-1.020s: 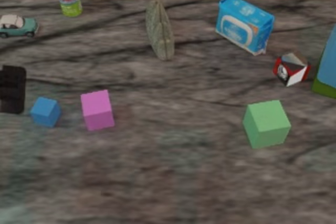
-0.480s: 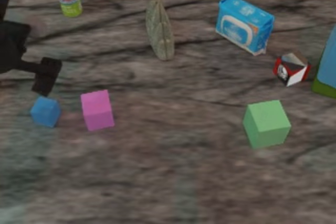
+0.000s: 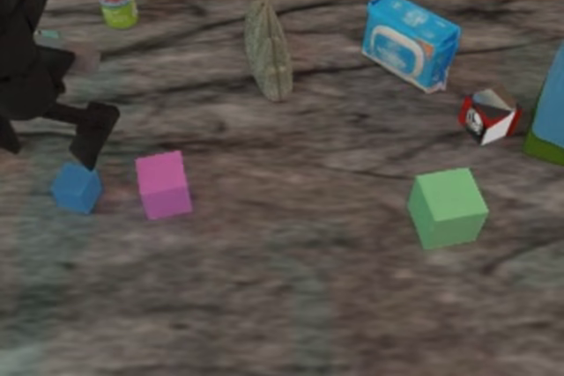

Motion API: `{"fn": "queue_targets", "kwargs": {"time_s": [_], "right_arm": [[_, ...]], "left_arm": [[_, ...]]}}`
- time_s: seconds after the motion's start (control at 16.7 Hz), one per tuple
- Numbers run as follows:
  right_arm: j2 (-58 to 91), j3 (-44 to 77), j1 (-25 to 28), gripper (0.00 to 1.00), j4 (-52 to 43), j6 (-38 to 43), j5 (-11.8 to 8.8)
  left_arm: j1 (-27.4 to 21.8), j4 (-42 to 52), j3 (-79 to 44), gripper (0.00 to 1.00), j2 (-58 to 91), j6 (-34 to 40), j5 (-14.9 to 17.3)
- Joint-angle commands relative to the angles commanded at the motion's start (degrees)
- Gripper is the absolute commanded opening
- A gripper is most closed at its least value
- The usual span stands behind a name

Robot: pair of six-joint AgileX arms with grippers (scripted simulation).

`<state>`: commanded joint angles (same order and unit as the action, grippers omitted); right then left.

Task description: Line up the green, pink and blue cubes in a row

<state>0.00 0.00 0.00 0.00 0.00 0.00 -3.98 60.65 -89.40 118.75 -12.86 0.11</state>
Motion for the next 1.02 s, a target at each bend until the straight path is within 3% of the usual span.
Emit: {"fn": "queue_targets", "kwargs": {"time_s": [0.3,0.72,1.02], "right_arm": [[0.0,0.0,0.0,1.00,0.0,0.0,0.0],[0.0,0.0,0.0,1.00,0.0,0.0,0.0],[0.0,0.0,0.0,1.00,0.0,0.0,0.0]], "left_arm": [[0.2,-1.1,0.8,1.00,0.3,-0.1,0.0],[0.1,-16.0,8.4,1.00,7.2,-0.2,0.1],[0.1,-17.4,9.2,1.00,8.1,-0.2,0.1]]}}
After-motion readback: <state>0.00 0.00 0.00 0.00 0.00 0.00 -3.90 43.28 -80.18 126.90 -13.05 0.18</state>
